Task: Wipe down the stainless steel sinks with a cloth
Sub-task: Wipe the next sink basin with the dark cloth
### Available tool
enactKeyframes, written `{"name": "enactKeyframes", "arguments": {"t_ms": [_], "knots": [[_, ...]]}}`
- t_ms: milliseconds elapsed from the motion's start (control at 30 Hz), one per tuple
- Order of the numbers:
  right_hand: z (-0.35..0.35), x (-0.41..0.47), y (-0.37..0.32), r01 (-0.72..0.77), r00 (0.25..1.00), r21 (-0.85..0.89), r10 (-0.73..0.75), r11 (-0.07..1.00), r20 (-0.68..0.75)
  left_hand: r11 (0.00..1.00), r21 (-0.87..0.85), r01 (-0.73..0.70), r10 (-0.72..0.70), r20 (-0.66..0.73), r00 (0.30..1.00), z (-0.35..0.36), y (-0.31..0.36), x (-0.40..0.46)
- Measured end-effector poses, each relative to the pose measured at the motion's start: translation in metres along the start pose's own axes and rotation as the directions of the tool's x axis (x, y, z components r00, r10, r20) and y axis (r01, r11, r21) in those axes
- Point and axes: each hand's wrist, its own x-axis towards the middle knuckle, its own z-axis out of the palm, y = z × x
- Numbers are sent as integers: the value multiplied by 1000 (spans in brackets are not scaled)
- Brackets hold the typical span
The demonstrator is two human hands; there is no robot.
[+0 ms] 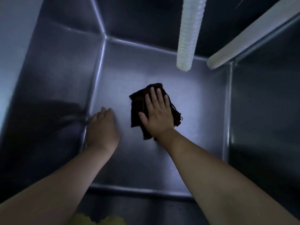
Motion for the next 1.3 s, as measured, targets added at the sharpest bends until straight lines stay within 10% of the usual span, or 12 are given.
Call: {"name": "enactKeyframes", "arguments": {"t_ms": [367, 600, 900, 1300], "knots": [[4, -88, 6, 198, 979, 18, -199, 980, 39, 992, -62, -112, 112, 1, 994, 8, 34, -5], [-6, -95, 29, 156, 988, -23, -156, 988, -10, 839, 286, -463, 428, 178, 886, 22, 51, 3], [-14, -48, 30, 174, 981, 176, -187, 969, 59, 689, 491, -533, 433, 311, 846, 25, 63, 26], [-28, -30, 26, 281, 915, -245, -181, 928, 361, 709, 499, -498, 338, 379, 861, 17, 87, 22]]}}
